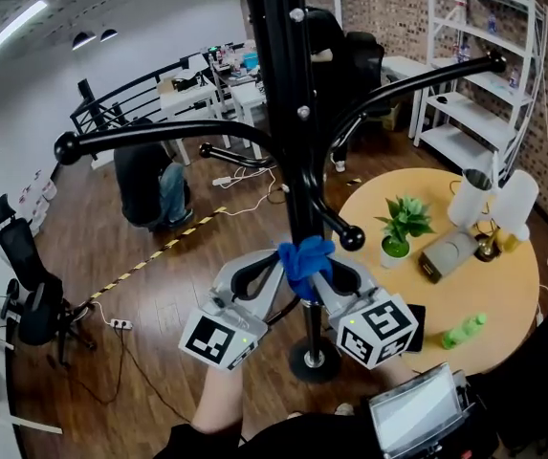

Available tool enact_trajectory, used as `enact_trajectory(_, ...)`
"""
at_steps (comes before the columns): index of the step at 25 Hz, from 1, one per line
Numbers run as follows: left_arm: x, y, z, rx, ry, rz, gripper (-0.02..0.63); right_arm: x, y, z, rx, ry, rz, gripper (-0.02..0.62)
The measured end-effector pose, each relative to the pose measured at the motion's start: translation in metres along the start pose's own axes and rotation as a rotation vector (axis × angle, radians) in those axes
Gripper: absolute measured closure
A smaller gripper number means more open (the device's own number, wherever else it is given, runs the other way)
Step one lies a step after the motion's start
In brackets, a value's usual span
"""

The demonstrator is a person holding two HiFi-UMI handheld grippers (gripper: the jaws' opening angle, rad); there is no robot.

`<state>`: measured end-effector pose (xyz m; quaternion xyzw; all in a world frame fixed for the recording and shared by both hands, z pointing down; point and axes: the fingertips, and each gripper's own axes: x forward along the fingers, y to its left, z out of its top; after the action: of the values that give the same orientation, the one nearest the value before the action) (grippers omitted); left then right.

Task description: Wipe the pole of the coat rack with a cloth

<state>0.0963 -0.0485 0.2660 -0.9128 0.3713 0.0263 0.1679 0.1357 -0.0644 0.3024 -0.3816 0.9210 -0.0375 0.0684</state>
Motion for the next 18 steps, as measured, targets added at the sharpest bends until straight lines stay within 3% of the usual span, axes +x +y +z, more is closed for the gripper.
enact_trajectory(7, 0.005, -0.012, -0.049, -0.031, 0.094, -0.004, 0.603, -0.007, -0.009, -0.077, 0.045, 0.176, -0.060, 0.541)
enact_trajectory(13, -0.002, -0.008, -0.051, -0.062, 0.076, 0.027, 0.603, -0.016, -0.020, -0.152, 0.058, 0.360, -0.114, 0.541)
enact_trajectory(18, -0.002, -0.011, -0.051, -0.057, 0.073, 0.022, 0.603, -0.019, -0.023, -0.161, 0.068, 0.384, -0.113, 0.541)
